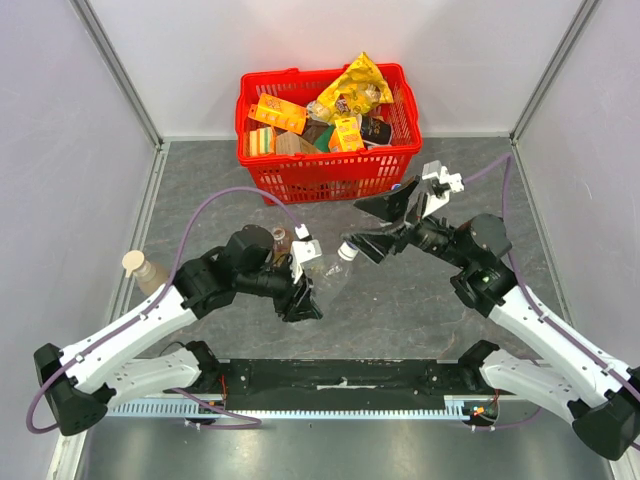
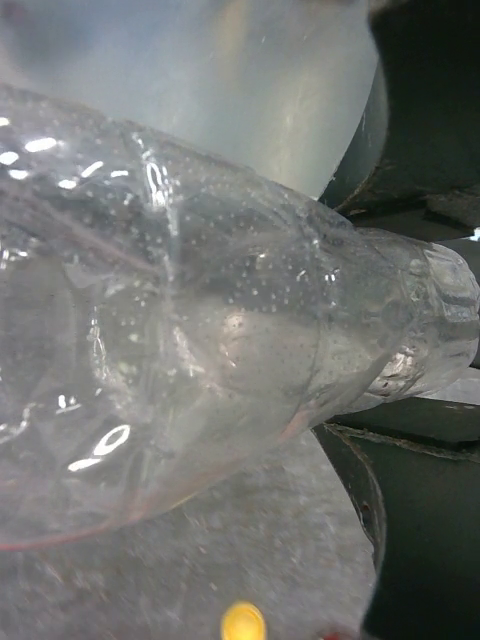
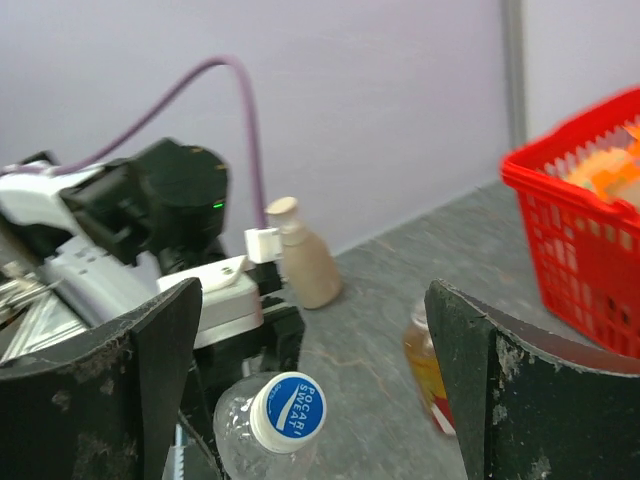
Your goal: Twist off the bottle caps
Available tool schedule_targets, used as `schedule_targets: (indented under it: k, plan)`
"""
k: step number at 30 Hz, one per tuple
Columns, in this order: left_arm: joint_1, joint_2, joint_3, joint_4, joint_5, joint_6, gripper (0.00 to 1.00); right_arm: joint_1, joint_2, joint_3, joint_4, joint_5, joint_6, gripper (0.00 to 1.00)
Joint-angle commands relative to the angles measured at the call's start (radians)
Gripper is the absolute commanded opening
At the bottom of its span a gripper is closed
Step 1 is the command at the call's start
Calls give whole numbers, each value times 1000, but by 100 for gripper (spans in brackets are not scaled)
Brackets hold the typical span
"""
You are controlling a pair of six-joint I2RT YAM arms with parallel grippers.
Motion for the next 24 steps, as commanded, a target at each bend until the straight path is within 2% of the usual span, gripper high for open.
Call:
schedule_targets:
  k: [1,7,16,24]
  plan:
    - [2,27,6,-36,-228,22,32,-1,23,80,-251,224,-71,98]
    - [2,75,-3,-52,-350,-4,31,-1,80,102,-342,302,-42,98]
    - [1,184,11,-82,-544,-13,30,-1,168,137,-423,325,3,98]
    - [1,239,15,-85,-562,-43,28,-5,230,123,-448,334,59,86]
